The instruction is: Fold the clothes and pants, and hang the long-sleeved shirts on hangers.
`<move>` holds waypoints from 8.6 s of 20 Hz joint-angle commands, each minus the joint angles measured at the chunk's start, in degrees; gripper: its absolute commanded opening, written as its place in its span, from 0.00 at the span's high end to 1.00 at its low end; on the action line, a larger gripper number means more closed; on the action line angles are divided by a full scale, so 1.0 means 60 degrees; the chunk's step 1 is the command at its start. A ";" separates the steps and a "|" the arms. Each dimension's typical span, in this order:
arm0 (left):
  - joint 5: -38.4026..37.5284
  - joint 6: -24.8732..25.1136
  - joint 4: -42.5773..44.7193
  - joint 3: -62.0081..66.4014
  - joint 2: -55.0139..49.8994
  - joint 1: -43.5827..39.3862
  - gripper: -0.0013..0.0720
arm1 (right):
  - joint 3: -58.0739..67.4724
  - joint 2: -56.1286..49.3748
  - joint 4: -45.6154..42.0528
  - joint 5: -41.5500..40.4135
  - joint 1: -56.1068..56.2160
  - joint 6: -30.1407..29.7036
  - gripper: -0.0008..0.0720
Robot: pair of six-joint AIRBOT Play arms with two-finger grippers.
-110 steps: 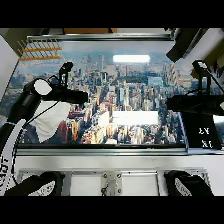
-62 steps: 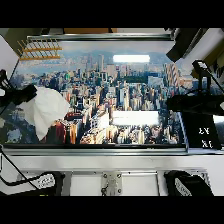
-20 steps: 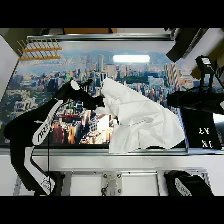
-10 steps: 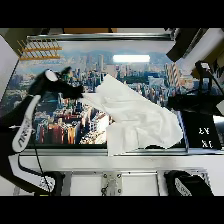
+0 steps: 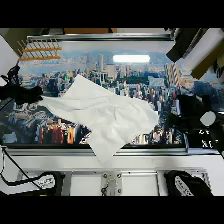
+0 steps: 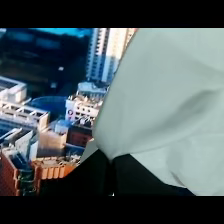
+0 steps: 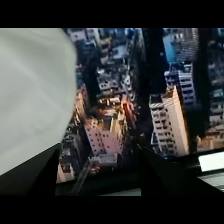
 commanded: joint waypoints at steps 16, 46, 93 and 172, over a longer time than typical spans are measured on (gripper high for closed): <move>-0.0561 0.0441 0.0044 -0.1912 0.0608 -0.0102 0.98 | 0.2820 -0.4222 0.3297 -0.2860 0.0743 -0.2524 0.98; 0.1224 0.0175 0.0058 -0.5912 0.4022 -0.3122 0.98 | 0.4382 -0.6692 0.3909 -0.0146 -0.1785 -0.3843 0.38; -0.0452 -0.1253 -0.1453 0.1530 0.4816 -0.0488 0.98 | 0.9650 -0.0841 0.2215 0.2911 -0.0918 -0.2546 0.98; 0.3348 -0.0372 -0.2867 -0.7045 0.2175 -0.1614 0.98 | -0.1450 0.0222 0.0557 0.1661 -0.1712 -0.1053 0.30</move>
